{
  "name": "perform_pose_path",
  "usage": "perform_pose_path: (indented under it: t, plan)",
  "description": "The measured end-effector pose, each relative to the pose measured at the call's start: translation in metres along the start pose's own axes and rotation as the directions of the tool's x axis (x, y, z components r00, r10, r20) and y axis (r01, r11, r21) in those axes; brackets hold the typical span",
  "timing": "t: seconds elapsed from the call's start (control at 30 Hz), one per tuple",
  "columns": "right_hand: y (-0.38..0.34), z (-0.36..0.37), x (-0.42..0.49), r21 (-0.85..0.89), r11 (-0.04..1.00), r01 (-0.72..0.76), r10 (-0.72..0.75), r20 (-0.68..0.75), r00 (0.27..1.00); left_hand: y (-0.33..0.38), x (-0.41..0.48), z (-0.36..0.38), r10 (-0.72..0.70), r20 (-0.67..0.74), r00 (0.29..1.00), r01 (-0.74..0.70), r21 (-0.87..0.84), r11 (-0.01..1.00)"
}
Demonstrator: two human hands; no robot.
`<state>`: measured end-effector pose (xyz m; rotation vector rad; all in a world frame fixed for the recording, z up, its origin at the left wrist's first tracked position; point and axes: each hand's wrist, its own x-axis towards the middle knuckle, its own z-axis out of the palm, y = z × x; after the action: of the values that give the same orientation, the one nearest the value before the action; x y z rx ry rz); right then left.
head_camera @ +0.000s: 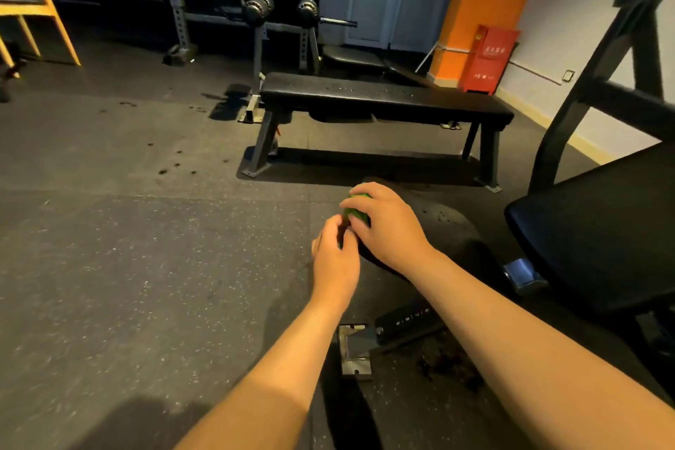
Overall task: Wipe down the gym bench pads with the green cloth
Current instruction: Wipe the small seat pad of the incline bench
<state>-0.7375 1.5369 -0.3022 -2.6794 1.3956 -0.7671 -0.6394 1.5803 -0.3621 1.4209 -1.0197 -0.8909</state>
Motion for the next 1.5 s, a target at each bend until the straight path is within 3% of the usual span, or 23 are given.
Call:
perform_pose_path:
  t: [0.17,0.33,0.7,0.83,1.0,1.27,1.5]
  plan:
    - [0.005,0.001,0.053,-0.001,0.988,-0.154,0.152,0.167,0.974,-0.003,-0.002,0.003,-0.062,-0.018,0.998,0.059,-0.140,0.988]
    - [0.001,0.010,0.068,-0.073,0.959,-0.275,0.282,0.127,0.951,0.004,0.005,-0.010,-0.103,0.008,0.995,0.102,-0.201,0.974]
    - [-0.027,0.005,0.001,-0.216,0.973,0.083,-0.051,0.150,0.987,0.014,0.009,-0.020,-0.281,0.024,0.959,0.263,-0.433,0.862]
    - [-0.020,0.000,0.001,-0.184,0.978,0.099,-0.072,0.150,0.986,0.018,0.006,-0.016,-0.259,0.034,0.965,0.251,-0.398,0.882]
    - [-0.009,-0.005,0.029,0.039,0.992,-0.116,0.109,0.158,0.981,0.013,0.007,-0.009,-0.214,0.027,0.976,0.214,-0.239,0.947]
    - [0.012,0.012,0.066,0.162,0.930,-0.330,0.318,0.093,0.943,0.012,0.000,-0.009,-0.127,0.069,0.990,0.131,-0.060,0.990]
    - [-0.001,0.008,0.040,0.136,0.947,-0.292,0.287,0.053,0.956,0.021,-0.004,-0.015,-0.199,0.112,0.974,0.218,-0.196,0.956]
